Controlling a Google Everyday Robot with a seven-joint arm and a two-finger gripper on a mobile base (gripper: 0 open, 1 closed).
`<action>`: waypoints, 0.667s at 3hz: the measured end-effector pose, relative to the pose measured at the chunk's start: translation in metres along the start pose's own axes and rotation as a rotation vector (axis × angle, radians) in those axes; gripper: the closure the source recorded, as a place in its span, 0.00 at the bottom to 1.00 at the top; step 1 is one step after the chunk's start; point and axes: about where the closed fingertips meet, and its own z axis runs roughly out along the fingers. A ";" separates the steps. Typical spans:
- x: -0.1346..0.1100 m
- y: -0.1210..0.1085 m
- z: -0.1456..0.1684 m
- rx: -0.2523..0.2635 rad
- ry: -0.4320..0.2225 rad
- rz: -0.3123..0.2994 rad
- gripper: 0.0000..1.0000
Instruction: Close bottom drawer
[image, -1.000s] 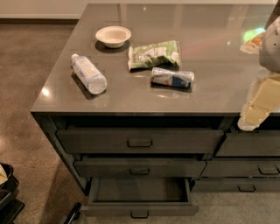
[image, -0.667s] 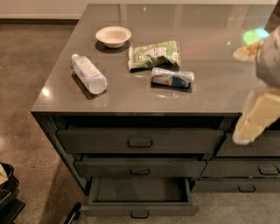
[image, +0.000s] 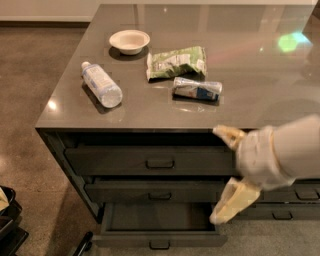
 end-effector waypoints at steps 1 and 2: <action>0.045 0.042 0.095 -0.080 -0.148 0.139 0.00; 0.104 0.095 0.183 -0.164 -0.176 0.291 0.00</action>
Offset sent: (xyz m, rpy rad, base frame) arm -0.0756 0.0442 -0.3975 0.3753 0.5031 -0.2027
